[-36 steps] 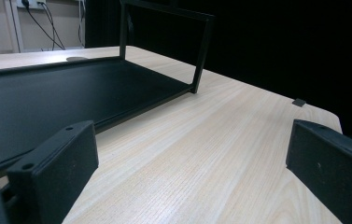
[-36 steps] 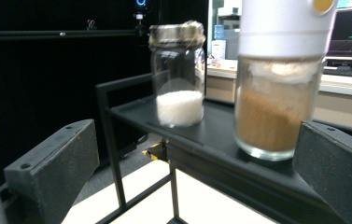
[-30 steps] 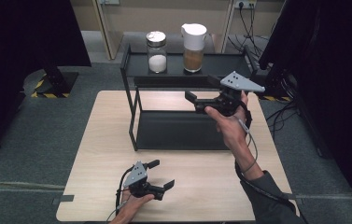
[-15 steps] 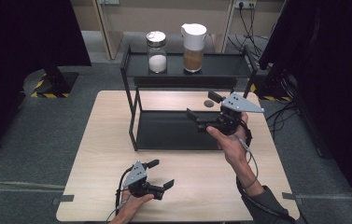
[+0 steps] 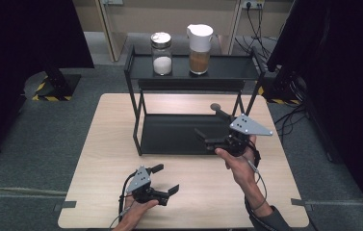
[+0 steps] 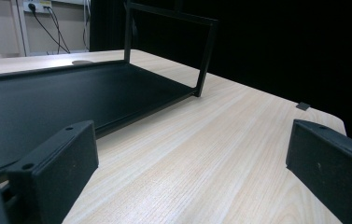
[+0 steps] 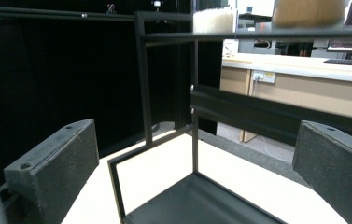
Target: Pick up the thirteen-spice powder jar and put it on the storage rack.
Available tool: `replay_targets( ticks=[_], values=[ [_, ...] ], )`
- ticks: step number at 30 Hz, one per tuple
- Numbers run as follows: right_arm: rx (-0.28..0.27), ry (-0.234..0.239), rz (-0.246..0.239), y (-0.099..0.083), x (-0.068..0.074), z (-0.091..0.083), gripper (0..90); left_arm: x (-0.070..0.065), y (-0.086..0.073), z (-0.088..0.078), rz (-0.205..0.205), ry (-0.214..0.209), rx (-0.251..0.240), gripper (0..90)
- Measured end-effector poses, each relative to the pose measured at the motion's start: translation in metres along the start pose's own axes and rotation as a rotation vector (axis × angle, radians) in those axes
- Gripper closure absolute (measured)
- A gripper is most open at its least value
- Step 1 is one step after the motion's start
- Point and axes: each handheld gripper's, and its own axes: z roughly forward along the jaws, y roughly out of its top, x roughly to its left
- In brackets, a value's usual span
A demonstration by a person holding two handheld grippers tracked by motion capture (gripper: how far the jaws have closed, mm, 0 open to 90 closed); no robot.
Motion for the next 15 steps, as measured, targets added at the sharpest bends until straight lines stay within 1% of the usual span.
replay_targets(
  ticks=[2,3,6,15],
  values=[
    [0.005,0.009,0.009,-0.008,0.001,-0.004,0.7,0.000,0.000,0.000,-0.001,0.000,0.001,1.6],
    [0.005,0.009,0.009,-0.008,0.001,-0.004,0.7,0.000,0.000,0.000,0.000,0.000,0.002,1.6],
    [0.015,0.012,0.006,-0.018,0.003,-0.010,0.7,0.000,0.000,0.000,0.002,0.001,0.001,1.6],
    [0.044,0.039,0.041,-0.043,0.002,-0.019,0.7,0.000,0.000,0.000,0.002,0.002,0.001,1.6]
  ],
)
